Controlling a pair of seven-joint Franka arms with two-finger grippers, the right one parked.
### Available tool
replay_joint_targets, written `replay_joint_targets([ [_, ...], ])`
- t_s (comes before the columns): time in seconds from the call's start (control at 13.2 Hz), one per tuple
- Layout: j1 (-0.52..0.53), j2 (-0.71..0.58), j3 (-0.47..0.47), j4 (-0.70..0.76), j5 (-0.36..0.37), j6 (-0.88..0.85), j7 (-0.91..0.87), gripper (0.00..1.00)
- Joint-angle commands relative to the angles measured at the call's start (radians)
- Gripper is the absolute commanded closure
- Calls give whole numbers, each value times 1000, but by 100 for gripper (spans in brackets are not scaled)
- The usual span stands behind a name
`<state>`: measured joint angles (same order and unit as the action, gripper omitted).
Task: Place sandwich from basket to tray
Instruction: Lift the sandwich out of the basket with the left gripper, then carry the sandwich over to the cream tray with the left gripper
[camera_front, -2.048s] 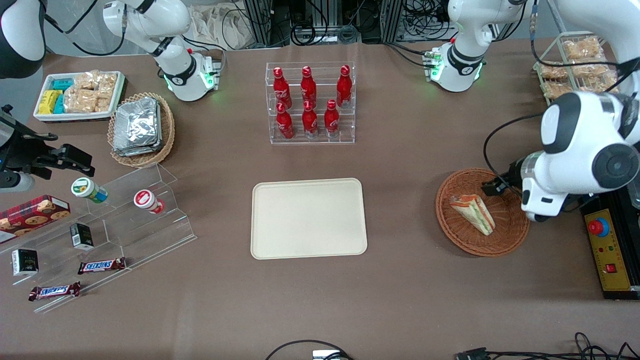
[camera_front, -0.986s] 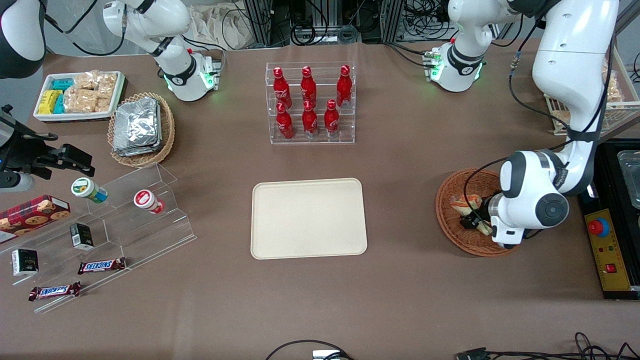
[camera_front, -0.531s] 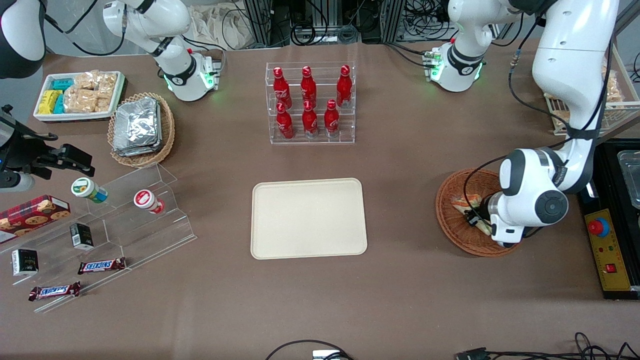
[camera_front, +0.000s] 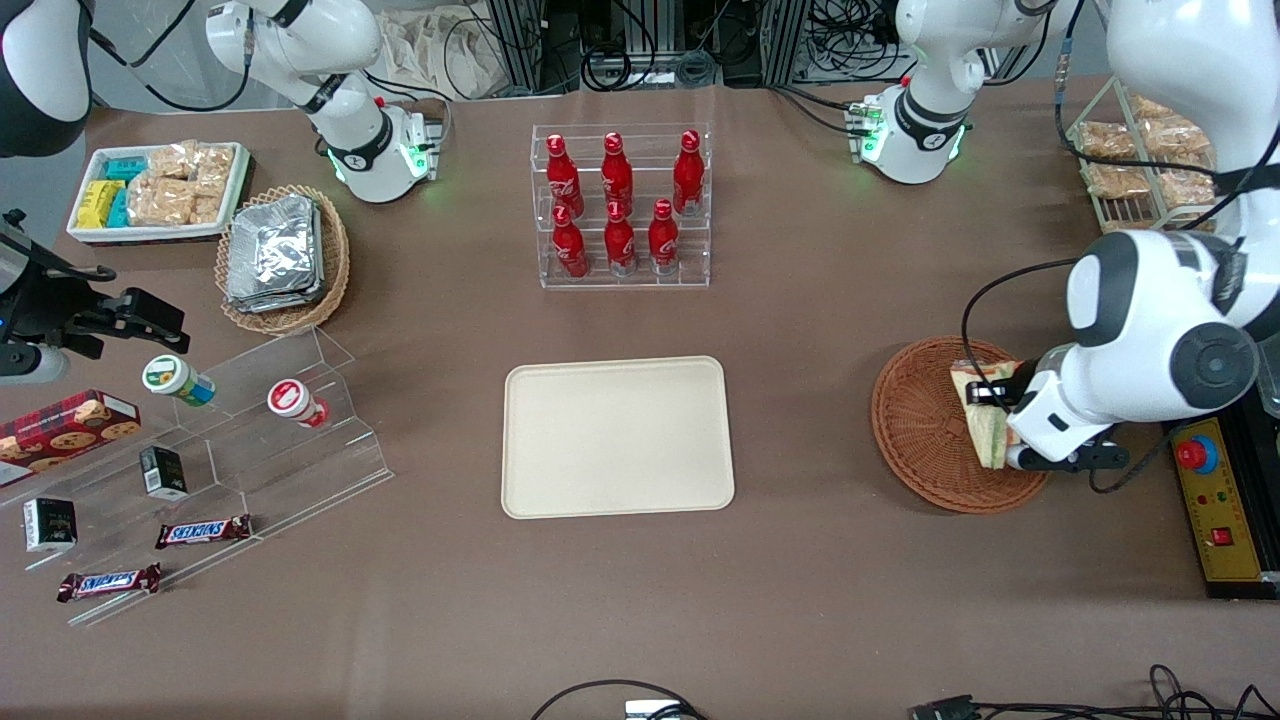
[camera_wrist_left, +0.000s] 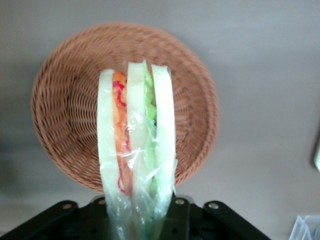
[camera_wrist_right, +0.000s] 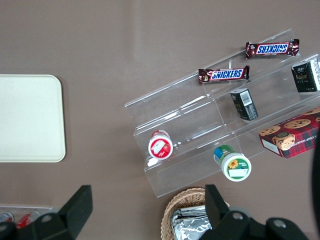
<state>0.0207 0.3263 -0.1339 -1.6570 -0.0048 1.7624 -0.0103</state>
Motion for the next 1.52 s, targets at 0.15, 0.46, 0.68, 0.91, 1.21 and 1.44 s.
replay_joint_targets([
  [0.15, -175, 123, -15, 285, -8, -159, 40, 100],
  [0.46, -304, 236, -18, 413, -69, -169, -173, 100],
  [0.68, -390, 330, -19, 474, -112, -97, -331, 100],
  [0.91, -468, 411, -18, 470, -107, 24, -425, 100],
  [1.21, -476, 522, -19, 467, -103, 115, -439, 100],
  [1.44, -478, 569, -29, 467, -100, 140, -441, 100],
])
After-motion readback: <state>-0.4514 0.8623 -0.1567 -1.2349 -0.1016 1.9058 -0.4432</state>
